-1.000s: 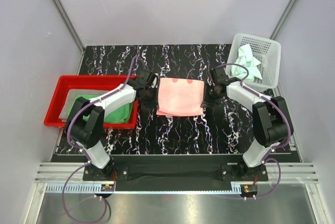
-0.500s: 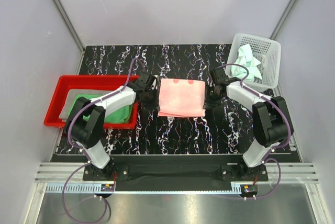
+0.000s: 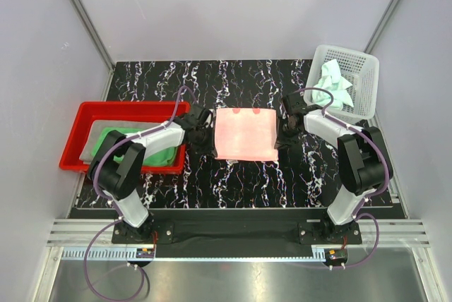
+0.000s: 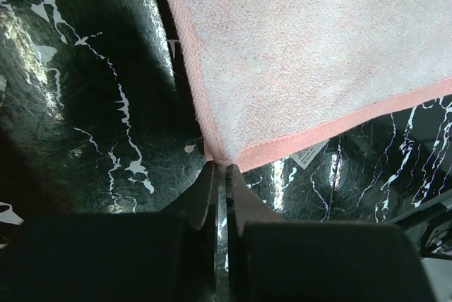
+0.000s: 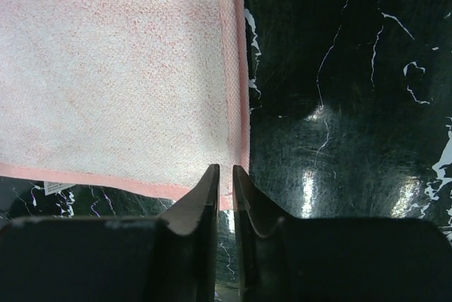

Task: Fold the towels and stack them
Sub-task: Fold the towel

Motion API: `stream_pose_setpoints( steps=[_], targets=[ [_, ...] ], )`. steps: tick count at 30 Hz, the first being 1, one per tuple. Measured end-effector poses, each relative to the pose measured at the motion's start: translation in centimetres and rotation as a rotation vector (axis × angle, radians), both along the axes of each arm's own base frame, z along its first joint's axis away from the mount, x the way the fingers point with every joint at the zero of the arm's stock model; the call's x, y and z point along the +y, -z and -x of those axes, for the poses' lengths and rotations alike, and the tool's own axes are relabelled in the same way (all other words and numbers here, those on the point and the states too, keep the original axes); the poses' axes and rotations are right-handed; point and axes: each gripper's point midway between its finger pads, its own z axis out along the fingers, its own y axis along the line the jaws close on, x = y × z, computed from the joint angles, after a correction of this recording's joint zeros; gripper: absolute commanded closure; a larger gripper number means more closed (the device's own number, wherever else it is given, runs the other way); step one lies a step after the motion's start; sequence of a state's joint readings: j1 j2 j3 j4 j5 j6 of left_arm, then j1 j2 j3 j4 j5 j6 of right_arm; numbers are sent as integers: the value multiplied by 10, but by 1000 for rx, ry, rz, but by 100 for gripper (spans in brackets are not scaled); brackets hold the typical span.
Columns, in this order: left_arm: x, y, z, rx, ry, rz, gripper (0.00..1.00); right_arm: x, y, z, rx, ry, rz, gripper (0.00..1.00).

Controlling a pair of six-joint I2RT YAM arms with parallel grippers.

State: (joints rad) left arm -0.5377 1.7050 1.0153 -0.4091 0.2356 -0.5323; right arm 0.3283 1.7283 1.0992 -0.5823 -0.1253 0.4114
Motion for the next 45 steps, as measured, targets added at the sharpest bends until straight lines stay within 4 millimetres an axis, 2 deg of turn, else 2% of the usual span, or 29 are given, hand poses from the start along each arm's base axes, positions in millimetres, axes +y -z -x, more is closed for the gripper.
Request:
stream_pose_setpoints(
  steps=[3,11,18,21,26,29,33,35,37,42,45],
  targets=[
    [0,-1,0,1,1,0,100,2,1,0,-1,-3,-9,85],
    [-1,-2,-1,-2,2,1,100,-2,15,16,43,3,-7,78],
    [-2,-2,0,-2,5,0,100,-2,20,19,52,12,-10,80],
    [-2,-2,-1,-1,4,-1,100,-2,20,20,53,11,-13,85],
    [-2,1,0,9,4,-9,100,-2,20,20,52,11,-13,100],
    [-2,-1,-1,7,3,-14,100,-2,20,20,54,11,-10,100],
    [-3,-7,-6,-7,2,-25,98,-4,17,21,58,14,-1,92],
    [-5,-11,-8,-15,5,-27,96,-4,13,21,51,13,-2,93],
    [-7,-13,-9,-21,8,-25,95,-4,8,19,39,15,-2,100],
    [-10,-14,-6,-21,18,-25,100,-4,4,16,23,11,-3,100],
    [-11,-14,-6,-22,20,-24,99,-5,4,16,23,14,3,93]
  ],
)
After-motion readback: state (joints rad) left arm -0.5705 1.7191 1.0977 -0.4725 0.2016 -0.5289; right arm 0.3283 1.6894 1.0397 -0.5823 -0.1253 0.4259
